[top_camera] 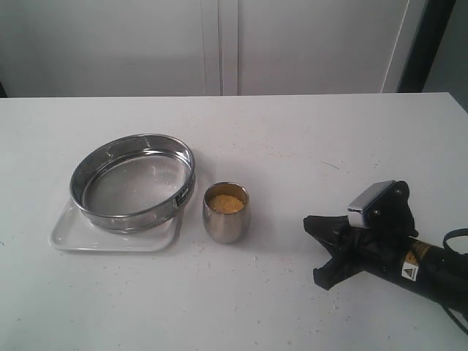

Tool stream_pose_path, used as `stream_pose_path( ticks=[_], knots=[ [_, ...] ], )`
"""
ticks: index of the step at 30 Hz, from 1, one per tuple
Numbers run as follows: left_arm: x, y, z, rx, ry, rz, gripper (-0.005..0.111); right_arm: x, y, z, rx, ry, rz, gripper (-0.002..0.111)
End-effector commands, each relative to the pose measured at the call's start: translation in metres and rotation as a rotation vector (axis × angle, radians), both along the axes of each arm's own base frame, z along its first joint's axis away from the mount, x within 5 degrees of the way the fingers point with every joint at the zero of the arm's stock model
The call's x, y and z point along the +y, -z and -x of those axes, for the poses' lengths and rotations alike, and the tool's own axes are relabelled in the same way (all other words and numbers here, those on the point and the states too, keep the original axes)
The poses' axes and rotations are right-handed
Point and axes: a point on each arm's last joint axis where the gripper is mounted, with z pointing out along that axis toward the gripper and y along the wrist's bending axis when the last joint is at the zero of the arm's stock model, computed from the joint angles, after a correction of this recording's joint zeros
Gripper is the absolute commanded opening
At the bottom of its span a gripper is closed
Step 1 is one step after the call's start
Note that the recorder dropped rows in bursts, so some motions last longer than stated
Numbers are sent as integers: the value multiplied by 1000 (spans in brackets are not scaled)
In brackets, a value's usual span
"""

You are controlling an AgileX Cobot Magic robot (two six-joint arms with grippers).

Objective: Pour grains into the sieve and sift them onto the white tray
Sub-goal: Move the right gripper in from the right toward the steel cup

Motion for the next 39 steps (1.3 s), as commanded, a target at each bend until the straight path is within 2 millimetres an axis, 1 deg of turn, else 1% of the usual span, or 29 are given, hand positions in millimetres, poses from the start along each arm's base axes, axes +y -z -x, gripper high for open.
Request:
stream_pose_path(
  ticks=[1,6,27,36,38,39],
  knots=[
    [0,3,1,13,6,6,0,5,6,-3,-7,-81,-2,0],
    [0,3,1,13,6,6,0,7,12,-5,5,-105,0,0],
    [0,3,1,13,6,6,0,7,11,-7,-3,-107,0,0],
    [0,3,1,13,6,6,0,7,11,-7,-3,-107,0,12],
    [0,3,1,13,6,6,0,7,11,-7,-3,-107,0,17],
    [0,3,1,13,6,6,0,7,11,-7,-3,-107,0,22]
  ],
)
